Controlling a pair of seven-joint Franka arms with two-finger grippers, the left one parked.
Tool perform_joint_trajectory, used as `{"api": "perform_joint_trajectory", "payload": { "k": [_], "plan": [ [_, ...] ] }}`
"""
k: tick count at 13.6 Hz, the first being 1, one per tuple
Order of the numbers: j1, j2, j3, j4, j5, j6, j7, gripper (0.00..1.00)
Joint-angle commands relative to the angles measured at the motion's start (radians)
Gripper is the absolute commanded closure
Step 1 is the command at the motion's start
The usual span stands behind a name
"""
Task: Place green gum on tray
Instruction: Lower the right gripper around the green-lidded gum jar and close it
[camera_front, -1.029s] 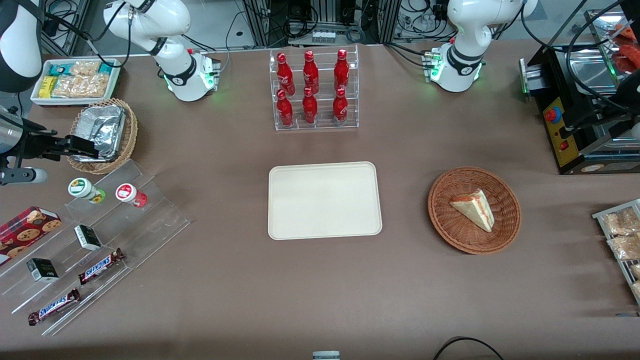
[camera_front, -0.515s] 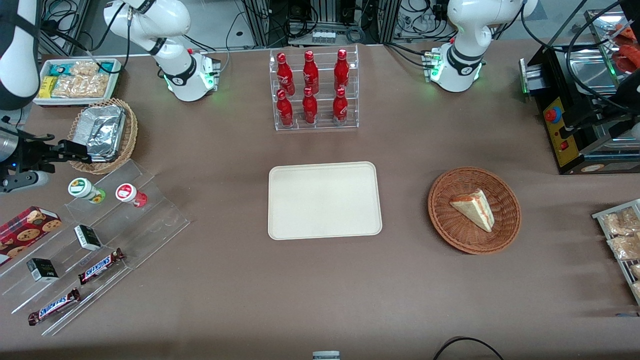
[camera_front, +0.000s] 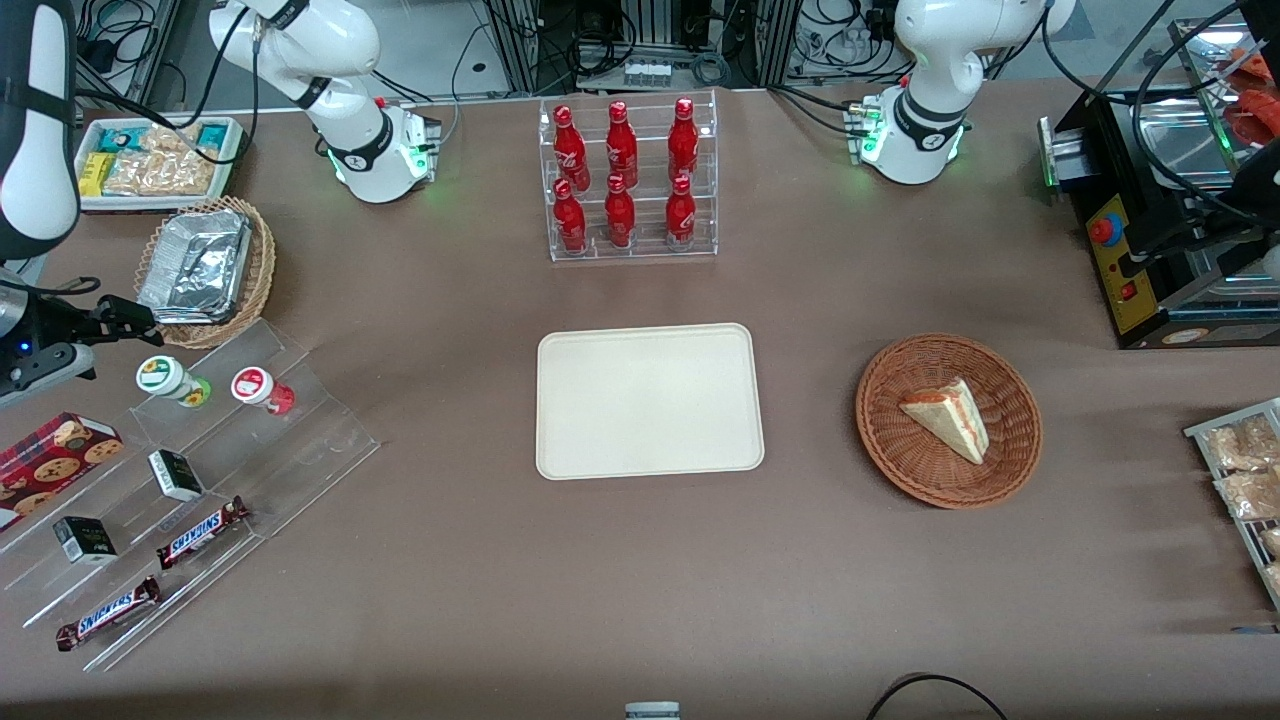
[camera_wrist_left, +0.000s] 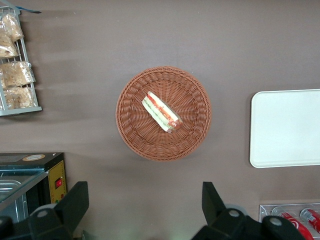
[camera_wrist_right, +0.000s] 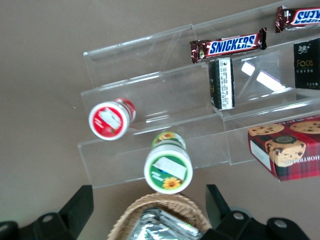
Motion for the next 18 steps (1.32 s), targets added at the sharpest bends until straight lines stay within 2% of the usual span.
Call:
{"api": "perform_joint_trajectory", "payload": {
  "k": [1, 13, 14, 15, 17, 18],
  "plan": [
    [-0.027, -0.013, 0.005, -0.068, -0.017, 0.086, -0.081, 0.00],
    [-0.046, -0.020, 0.006, -0.246, -0.004, 0.305, -0.093, 0.00],
    [-0.046, -0.020, 0.006, -0.259, -0.004, 0.321, -0.093, 0.08],
    [-0.046, -0.019, 0.006, -0.262, -0.004, 0.327, -0.095, 0.27],
    [-0.044, -0.019, 0.006, -0.262, -0.004, 0.327, -0.095, 0.76],
    [-0.044, -0.020, 0.006, -0.262, -0.004, 0.326, -0.095, 0.92]
  ]
}}
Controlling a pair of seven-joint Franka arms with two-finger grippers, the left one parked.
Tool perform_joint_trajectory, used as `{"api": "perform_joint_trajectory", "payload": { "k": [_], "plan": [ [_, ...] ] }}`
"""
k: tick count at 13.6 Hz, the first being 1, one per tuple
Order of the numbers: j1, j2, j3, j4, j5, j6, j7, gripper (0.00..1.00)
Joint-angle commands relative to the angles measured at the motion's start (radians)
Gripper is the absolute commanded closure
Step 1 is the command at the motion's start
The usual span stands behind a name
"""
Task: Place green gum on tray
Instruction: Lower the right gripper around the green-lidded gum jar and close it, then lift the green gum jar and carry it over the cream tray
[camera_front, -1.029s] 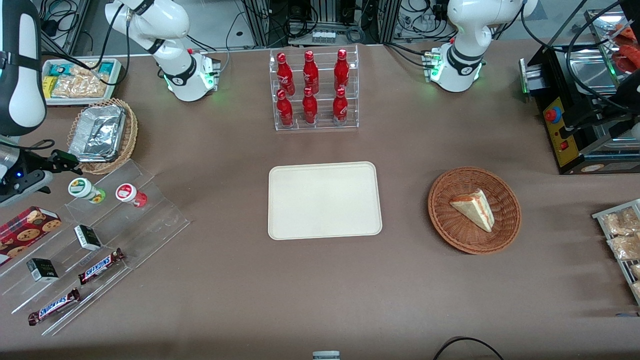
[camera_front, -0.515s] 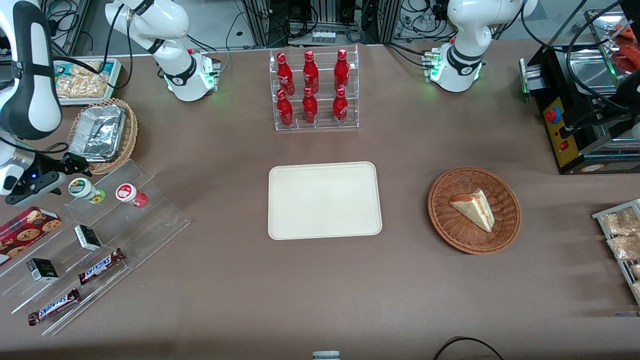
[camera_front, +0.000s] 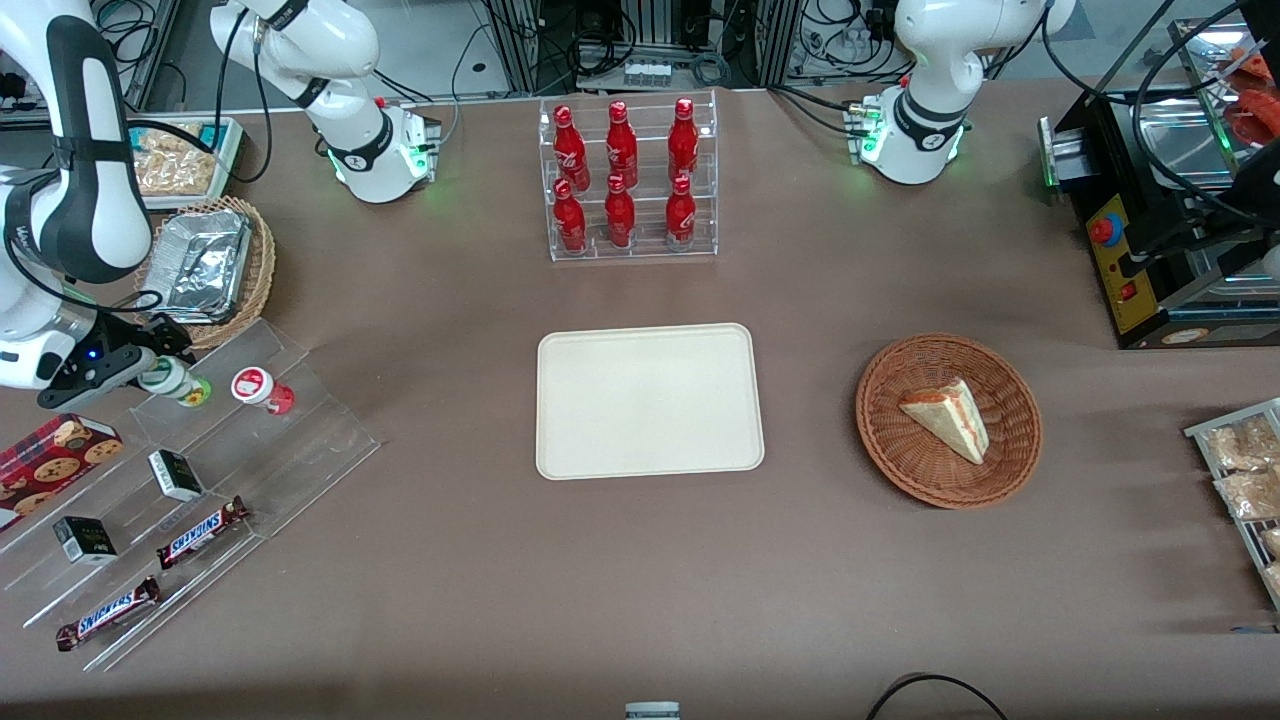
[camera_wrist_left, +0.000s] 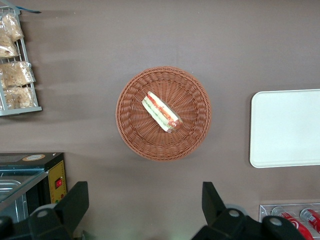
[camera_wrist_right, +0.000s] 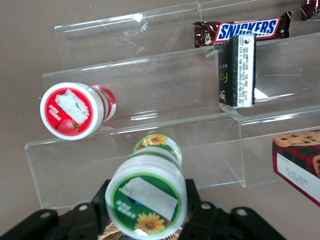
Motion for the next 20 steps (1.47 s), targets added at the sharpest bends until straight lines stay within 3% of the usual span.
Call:
{"api": "perform_joint_trajectory", "payload": {
  "k": [1, 7, 11, 15, 20],
  "plan": [
    [-0.009, -0.024, 0.006, -0.022, -0.004, 0.017, -0.010, 1.00],
    [0.005, -0.039, 0.018, 0.098, -0.004, -0.145, 0.005, 1.00],
    [0.076, -0.029, 0.026, 0.179, -0.003, -0.240, 0.099, 1.00],
    [0.192, -0.024, 0.026, 0.244, 0.003, -0.344, 0.267, 1.00],
    [0.388, -0.001, 0.026, 0.251, 0.025, -0.351, 0.557, 1.00]
  ]
}}
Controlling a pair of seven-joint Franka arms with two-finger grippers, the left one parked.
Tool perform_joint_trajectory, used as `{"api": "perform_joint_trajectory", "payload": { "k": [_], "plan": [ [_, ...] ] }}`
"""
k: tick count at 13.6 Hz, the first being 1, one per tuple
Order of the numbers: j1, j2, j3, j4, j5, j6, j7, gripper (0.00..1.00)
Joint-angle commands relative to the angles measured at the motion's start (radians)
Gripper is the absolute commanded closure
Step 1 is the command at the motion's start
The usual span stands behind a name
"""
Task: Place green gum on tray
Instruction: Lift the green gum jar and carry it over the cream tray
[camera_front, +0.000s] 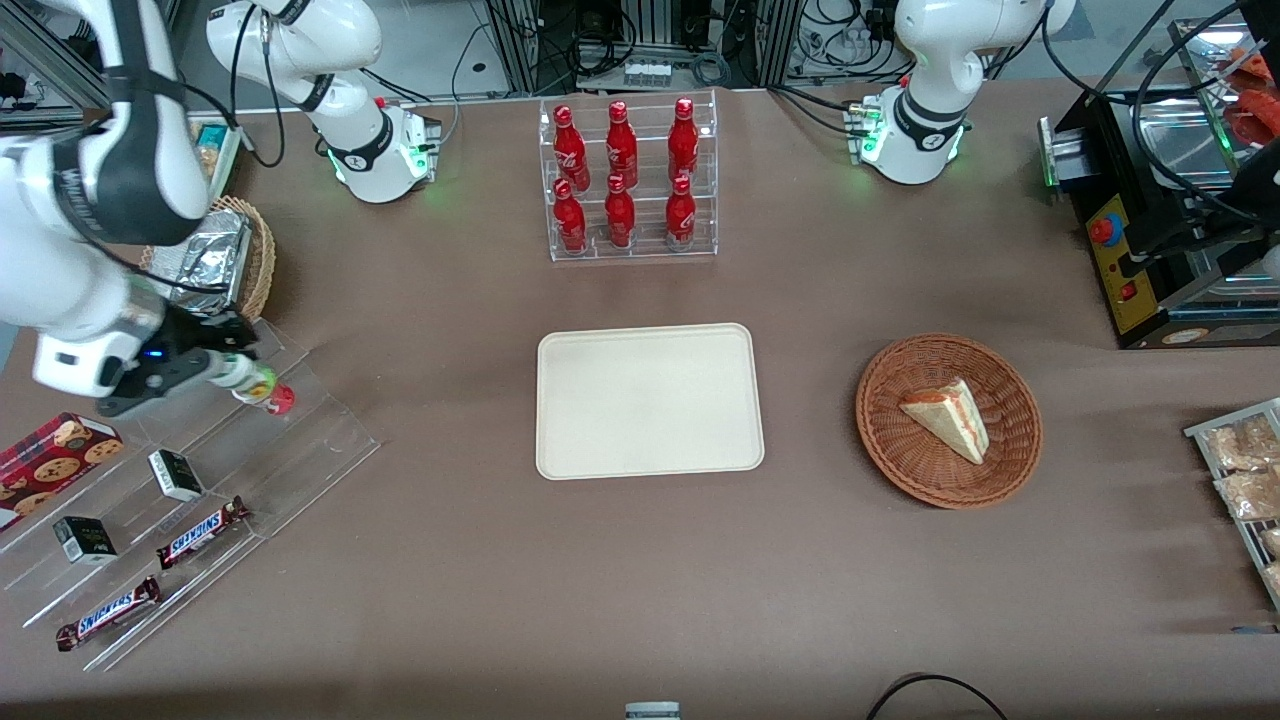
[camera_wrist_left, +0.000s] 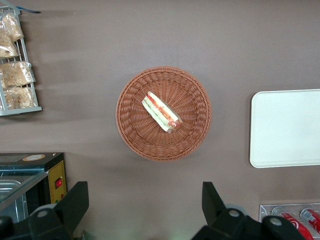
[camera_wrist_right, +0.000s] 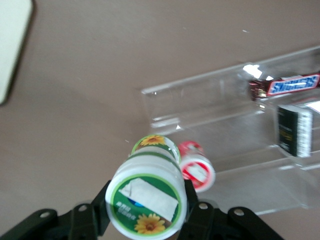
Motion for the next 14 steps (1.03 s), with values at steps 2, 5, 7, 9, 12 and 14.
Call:
{"api": "perform_joint_trajectory", "payload": {
  "k": [2, 5, 7, 9, 12, 14],
  "plan": [
    [0.151, 0.061, -0.008, 0.061, 0.028, -0.023, 0.233, 1.00],
    [0.263, 0.116, -0.008, 0.109, 0.072, -0.014, 0.405, 1.00],
    [0.331, 0.173, -0.008, 0.150, 0.107, -0.005, 0.531, 1.00],
    [0.420, 0.228, -0.008, 0.189, 0.109, 0.035, 0.669, 1.00],
    [0.530, 0.326, -0.010, 0.253, 0.111, 0.095, 0.861, 1.00],
    [0.590, 0.381, -0.010, 0.279, 0.109, 0.142, 0.985, 1.00]
  ]
}}
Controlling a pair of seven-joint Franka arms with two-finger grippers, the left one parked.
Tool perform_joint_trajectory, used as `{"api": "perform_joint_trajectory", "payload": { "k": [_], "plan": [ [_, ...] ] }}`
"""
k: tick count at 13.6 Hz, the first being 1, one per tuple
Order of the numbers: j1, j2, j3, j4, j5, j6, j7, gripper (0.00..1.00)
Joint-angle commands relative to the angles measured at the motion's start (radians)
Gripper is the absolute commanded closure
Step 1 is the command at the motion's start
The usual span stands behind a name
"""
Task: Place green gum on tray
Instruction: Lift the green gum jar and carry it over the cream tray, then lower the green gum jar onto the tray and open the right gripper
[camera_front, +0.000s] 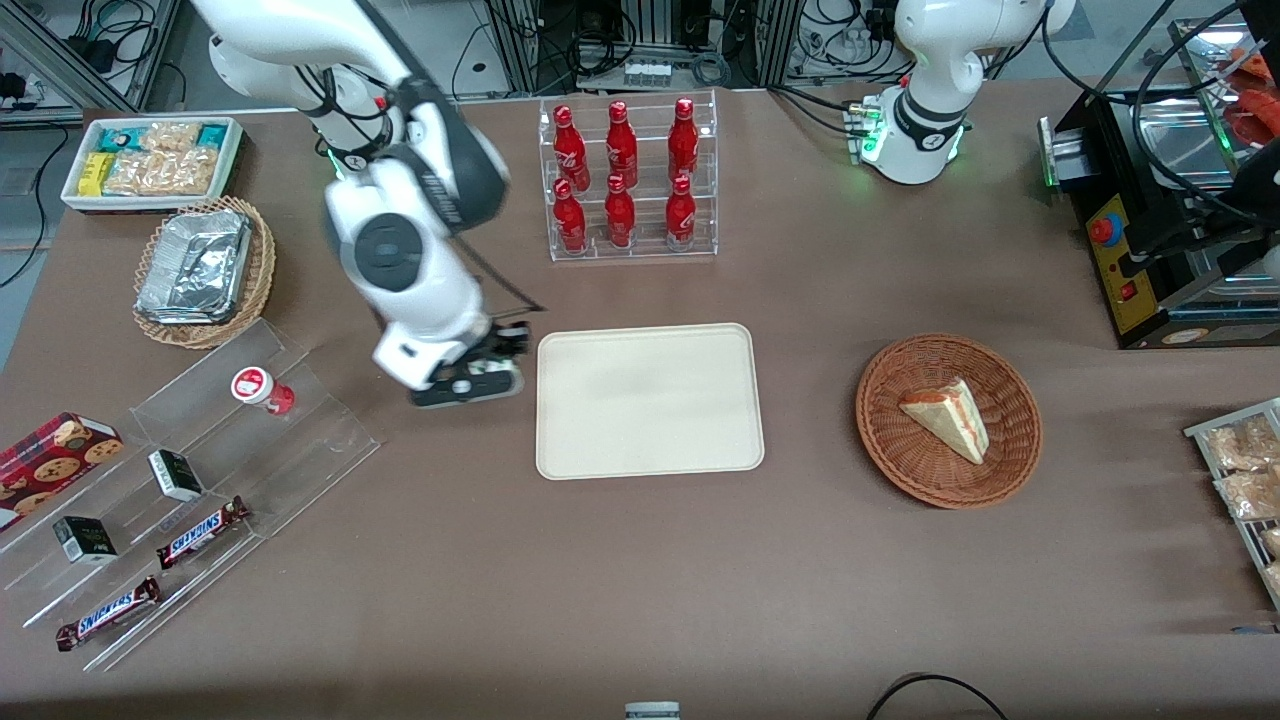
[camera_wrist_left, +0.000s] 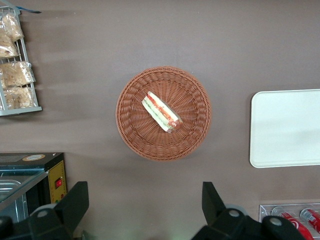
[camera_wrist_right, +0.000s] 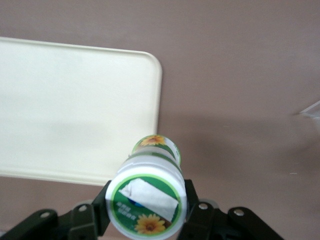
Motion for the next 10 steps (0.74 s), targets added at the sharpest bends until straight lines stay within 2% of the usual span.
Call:
{"api": "perform_joint_trajectory", "payload": {
  "k": [1, 10],
  "plan": [
    [0.073, 0.101, -0.013, 0.087, 0.015, 0.039, 0.137, 1.00],
    [0.198, 0.305, -0.013, 0.189, 0.042, 0.219, 0.387, 1.00]
  ]
}}
